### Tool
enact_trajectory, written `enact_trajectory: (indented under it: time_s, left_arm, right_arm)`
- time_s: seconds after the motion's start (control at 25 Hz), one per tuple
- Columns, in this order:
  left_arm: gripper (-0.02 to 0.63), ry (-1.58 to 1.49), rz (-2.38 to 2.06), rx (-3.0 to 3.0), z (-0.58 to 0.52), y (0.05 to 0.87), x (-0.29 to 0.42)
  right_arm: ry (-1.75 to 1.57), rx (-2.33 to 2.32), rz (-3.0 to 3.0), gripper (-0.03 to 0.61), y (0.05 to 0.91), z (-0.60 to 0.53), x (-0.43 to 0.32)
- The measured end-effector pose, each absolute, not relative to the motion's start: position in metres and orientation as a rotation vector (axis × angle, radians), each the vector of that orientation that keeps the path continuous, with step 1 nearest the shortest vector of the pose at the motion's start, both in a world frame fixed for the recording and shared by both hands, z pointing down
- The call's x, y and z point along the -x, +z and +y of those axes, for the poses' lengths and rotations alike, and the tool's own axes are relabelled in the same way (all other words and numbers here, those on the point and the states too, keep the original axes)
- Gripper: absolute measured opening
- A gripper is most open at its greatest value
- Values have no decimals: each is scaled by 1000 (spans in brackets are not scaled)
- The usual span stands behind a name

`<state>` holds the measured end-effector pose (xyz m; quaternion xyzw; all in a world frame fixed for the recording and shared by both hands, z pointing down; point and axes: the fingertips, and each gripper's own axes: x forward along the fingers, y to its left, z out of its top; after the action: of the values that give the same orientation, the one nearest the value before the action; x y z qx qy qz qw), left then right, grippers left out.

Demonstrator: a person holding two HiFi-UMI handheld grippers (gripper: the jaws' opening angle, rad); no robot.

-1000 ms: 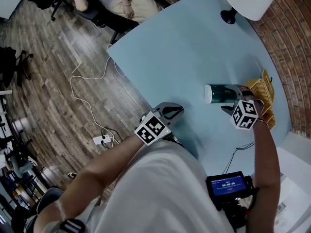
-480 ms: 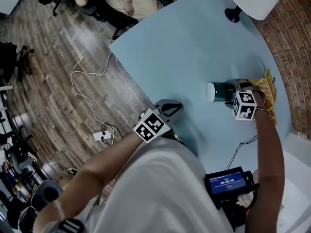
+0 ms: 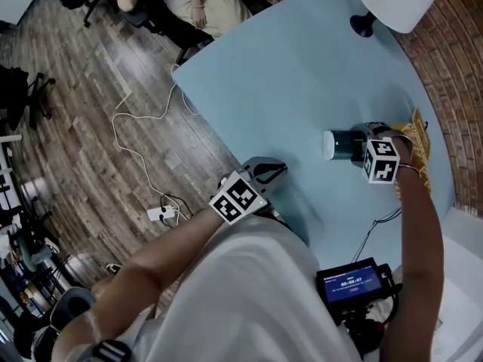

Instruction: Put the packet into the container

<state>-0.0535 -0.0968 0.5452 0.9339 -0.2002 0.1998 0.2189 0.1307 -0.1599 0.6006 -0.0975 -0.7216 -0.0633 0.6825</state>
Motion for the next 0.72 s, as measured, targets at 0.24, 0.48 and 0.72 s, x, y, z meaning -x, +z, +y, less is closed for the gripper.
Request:
enact_trajectory:
  time_s: [0.24, 0.48, 0.72]
  left_arm:
    - [21, 550, -520, -2610, -96, 542, 51]
    - [21, 542, -438, -2651, -91, 536, 41]
    - [21, 557, -346, -2688, -86, 532, 26]
  right_arm:
    - [-94, 149, -1666, 337, 590, -151, -126]
    - [-44, 28, -1690, 334, 574, -140, -123]
    - [54, -108, -1705, 333, 565, -116, -131]
